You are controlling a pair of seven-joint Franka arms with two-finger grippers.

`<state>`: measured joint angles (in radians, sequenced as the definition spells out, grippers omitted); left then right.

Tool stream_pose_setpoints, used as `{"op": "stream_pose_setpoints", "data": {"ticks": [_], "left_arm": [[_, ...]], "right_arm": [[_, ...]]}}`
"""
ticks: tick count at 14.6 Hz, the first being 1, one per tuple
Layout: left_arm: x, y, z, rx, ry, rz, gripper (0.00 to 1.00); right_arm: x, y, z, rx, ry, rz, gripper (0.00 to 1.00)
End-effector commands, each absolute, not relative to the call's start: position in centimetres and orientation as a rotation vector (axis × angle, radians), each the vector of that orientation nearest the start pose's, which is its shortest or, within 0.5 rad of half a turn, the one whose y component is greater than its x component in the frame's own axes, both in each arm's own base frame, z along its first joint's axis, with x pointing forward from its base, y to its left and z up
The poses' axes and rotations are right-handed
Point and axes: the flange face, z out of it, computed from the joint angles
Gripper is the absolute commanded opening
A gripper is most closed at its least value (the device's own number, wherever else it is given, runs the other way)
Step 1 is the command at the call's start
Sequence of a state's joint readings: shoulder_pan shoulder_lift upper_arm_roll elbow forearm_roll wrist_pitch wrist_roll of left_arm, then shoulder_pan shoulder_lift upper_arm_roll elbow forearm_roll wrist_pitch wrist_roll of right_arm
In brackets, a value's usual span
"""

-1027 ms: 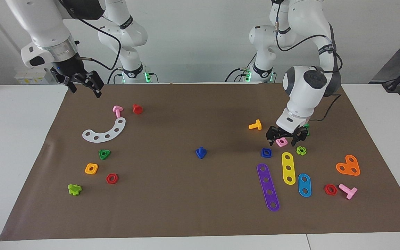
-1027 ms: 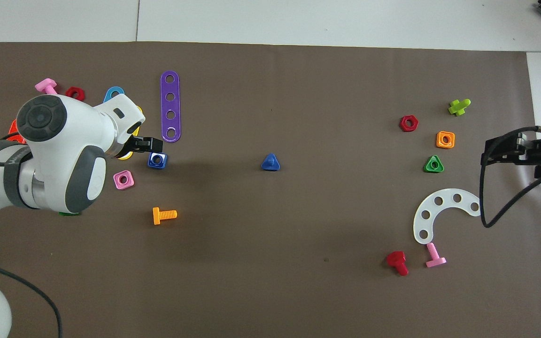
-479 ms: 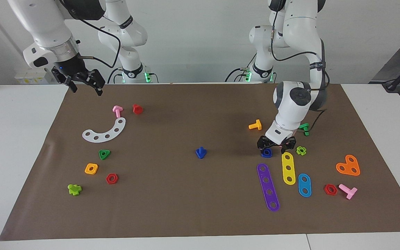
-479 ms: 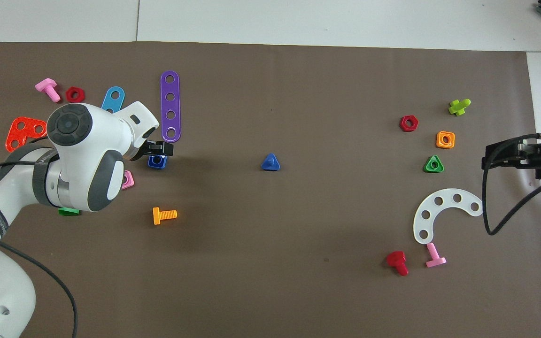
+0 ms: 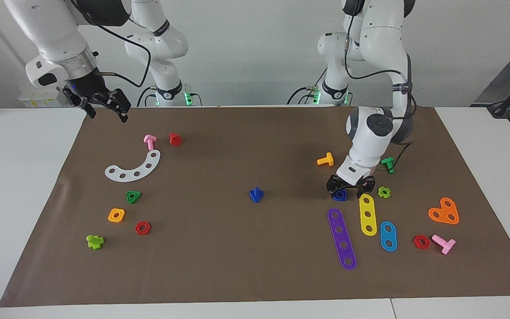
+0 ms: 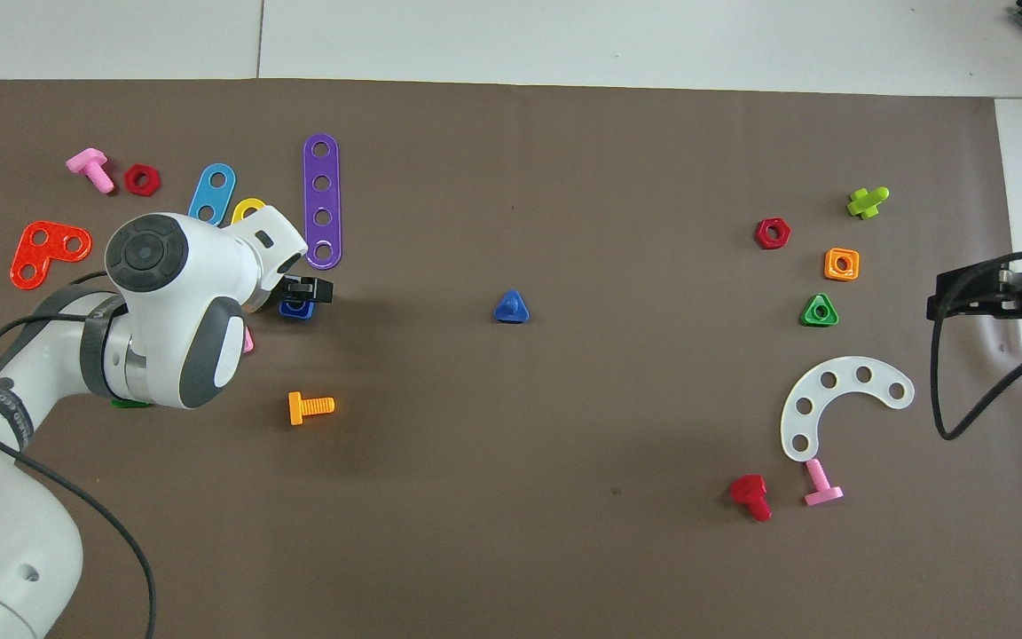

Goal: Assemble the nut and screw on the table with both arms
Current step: 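Grasp the blue square nut with the left gripper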

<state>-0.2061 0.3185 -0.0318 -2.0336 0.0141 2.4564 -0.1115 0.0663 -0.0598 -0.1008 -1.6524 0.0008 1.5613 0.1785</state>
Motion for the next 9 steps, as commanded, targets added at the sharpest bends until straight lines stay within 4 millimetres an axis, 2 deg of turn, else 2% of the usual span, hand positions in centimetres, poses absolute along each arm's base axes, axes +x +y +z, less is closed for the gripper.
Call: {"op": "stream_pose_setpoints", "data": {"ticks": [1,3,4,6,9], "left_arm": [[58.6,-14.3,29.4,-3.133,0.262,-0.170,0.95],[58.6,-14.3,29.4,-3.133,0.262,-0.165,0.90],[58.5,-14.3,29.4,-3.133,0.265,-0.162,0.85],[58.5,-14.3,29.3,-3.132,0.262,-0.151,0.85],[58.3,-14.3,29.3,-3.130,0.262,-0.124,0.74]], "right_arm": [[52.7,-1.5,61.8,-3.117,0.273,0.047,1.00],[52.9,-0.4,62.2,-3.122,0.235,0.025,1.00],[52.9,-1.0,62.1,-3.122,0.249,0.030,1.00],[52.8,-1.2,62.1,-3.121,0.254,0.035,1.00],[52.8,-1.1,62.2,-3.123,0.252,0.035,1.00]]}}
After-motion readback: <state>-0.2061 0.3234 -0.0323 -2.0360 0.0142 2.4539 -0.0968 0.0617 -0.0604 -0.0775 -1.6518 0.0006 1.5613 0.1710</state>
